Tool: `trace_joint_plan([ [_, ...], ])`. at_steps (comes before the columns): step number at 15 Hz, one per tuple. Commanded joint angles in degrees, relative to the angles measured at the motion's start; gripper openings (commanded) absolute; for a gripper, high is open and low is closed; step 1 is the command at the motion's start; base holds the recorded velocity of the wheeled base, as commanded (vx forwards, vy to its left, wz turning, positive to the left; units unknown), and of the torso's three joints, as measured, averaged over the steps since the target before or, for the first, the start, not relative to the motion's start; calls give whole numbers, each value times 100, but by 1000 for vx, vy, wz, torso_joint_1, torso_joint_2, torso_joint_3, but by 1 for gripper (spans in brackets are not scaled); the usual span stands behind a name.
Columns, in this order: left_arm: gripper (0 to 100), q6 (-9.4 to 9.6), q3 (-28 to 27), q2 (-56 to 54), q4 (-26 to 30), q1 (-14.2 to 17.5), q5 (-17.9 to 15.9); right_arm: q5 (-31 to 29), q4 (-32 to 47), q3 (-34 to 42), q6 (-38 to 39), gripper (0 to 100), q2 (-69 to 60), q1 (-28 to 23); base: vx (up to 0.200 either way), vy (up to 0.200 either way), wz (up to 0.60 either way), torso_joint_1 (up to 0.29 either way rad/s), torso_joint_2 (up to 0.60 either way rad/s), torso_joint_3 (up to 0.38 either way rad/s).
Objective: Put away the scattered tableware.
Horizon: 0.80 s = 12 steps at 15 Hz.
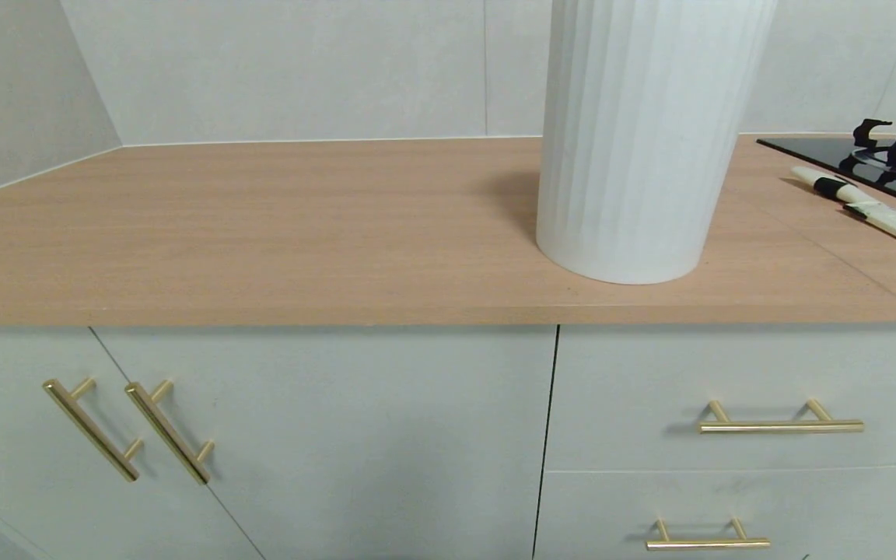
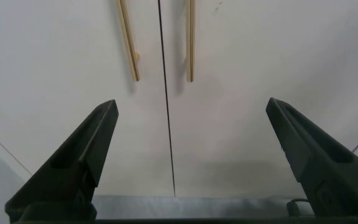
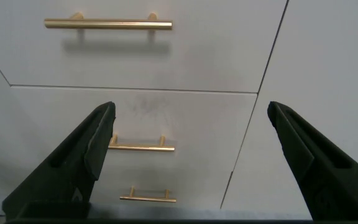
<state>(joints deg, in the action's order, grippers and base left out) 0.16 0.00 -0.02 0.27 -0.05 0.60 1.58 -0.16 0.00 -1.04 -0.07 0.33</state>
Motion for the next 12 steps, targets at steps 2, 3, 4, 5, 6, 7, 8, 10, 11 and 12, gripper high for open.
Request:
trace_joint_plan([
  [2,100,-7,0,2,0,5,11,0,-2,0,-2,100,7,2,0,0,0,0,0,0],
  [3,100,-7,0,2,0,5,11,0,-2,0,-2,100,7,2,0,0,0,0,0,0],
  [4,100,-7,0,2,0,-4,11,0,-2,0,-2,100,7,2,0,-200,0,2,2,-2],
  [5,100,-7,0,2,0,-4,11,0,-2,0,-2,100,7,2,0,-200,0,2,7,2],
  [6,100,-7,0,2,0,-4,11,0,-2,0,7,100,7,2,0,-200,0,-7,2,-7],
  [7,100,-7,0,2,0,-4,2,0,-2,0,7,100,7,2,0,-200,0,2,2,-7],
  [8,100,-7,0,2,0,-4,11,0,-2,0,7,100,7,2,0,-200,0,-2,7,2],
  [10,100,-7,0,2,0,-4,11,0,-2,0,7,100,7,2,0,-200,0,0,0,5],
  [11,100,-7,0,2,0,5,11,0,-2,0,7,100,7,2,0,-200,0,2,-2,2],
  [12,100,-7,0,2,0,5,11,0,-2,0,7,100,7,2,0,-200,0,7,2,-2],
])
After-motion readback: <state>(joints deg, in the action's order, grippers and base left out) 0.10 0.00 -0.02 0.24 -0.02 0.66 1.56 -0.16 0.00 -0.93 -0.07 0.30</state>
